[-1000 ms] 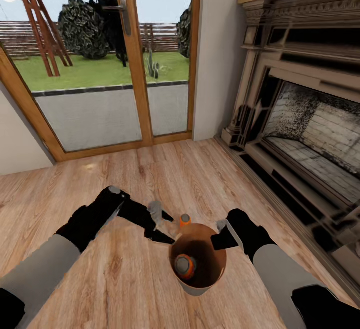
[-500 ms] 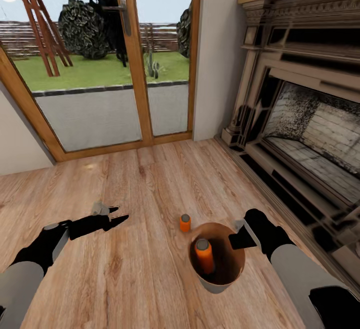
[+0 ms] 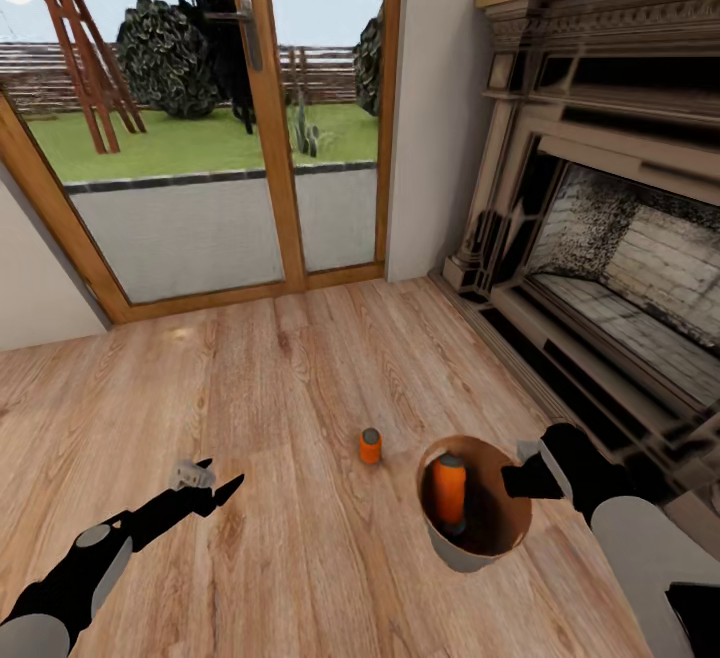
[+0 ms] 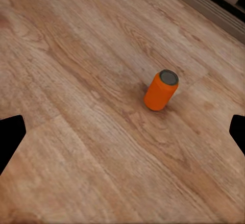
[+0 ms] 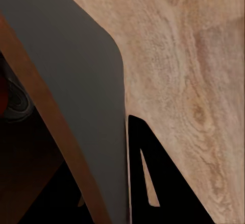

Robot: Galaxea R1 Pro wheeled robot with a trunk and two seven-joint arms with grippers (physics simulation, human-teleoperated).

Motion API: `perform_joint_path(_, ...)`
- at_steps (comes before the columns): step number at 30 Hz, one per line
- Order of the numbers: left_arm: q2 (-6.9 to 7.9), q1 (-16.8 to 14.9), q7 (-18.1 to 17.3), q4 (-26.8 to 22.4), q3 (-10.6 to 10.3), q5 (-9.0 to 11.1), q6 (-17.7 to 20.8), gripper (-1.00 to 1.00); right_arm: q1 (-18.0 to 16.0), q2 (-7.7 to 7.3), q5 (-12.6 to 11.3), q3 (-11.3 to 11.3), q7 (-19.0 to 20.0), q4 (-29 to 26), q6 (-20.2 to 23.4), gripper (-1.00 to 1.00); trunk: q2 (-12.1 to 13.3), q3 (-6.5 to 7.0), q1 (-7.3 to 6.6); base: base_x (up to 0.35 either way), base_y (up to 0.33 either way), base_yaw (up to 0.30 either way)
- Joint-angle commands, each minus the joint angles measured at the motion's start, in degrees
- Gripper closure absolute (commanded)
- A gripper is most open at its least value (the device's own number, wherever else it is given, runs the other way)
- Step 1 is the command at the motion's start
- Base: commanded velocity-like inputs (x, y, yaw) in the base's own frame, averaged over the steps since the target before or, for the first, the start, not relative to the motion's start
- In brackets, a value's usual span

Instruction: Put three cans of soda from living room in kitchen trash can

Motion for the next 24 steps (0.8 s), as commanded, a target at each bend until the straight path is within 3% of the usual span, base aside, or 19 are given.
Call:
perform_joint_path(1, -0.02, 0.11, 0.03, -0.05, 0.0, 0.03, -0.01, -1.0, 0.21, -0.02, -1.99, -0.19, 0.21, -0.3, -0.62, 1.0, -0.01, 0.01, -0.01, 0.0, 0.0, 0.0)
perform_joint_path(4, -0.08, 0.4, 0.05, -0.17, 0.0, 0.07, -0.08, -1.0, 1.85, -0.24, -1.62, -0.36, 0.3, -0.03, -3.36, 1.0, -0.01, 0.01, -0.01, 0.0, 0.0, 0.0)
perform_joint_path(7, -1.27, 0.54, 0.08, -0.2, 0.04, 0.03, -0.11, -1.0, 3.43, -1.94, -1.57, -0.43, 1.03, -0.07, -5.94, 1.0, -0.01, 0.01, -0.01, 0.0, 0.0, 0.0)
perform_joint_path(10, -1.83, 0.57, 0.09, -0.21, 0.13, 0.07, -0.12, -1.0, 3.53, -2.79, -1.35, -0.29, 4.08, -0.37, -6.21, 1.0, -0.01, 0.01, -0.01, 0.0, 0.0, 0.0)
perform_joint_path(14, -2.04, 0.58, 0.13, -0.06, 0.16, 0.03, -0.08, -1.0, 3.44, -3.05, -0.98, -0.01, 4.95, -0.43, -6.25, 1.0, -0.01, 0.01, -0.01, 0.0, 0.0, 0.0)
perform_joint_path(15, -2.37, 0.59, 0.46, 0.28, -0.17, -0.11, 0.02, -1.0, 3.12, -2.71, -0.8, 0.34, 4.56, -0.77, -6.6, 1.0, -0.01, 0.01, -0.01, 0.0, 0.0, 0.0)
perform_joint_path(19, -2.72, 0.62, 1.74, 1.56, -1.33, -0.1, 0.03, -1.0, 1.91, -1.45, 4.69, 0.91, 4.83, -1.09, -6.87, 1.0, -0.01, 0.01, -0.01, 0.0, 0.0, 0.0)
perform_joint_path(24, -2.72, 0.62, 3.34, 2.92, -1.33, -0.1, 0.03, -1.0, 0.38, 0.14, 7.43, 0.91, 4.83, -1.09, -6.87, 1.0, -0.01, 0.01, -0.01, 0.0, 0.0, 0.0)
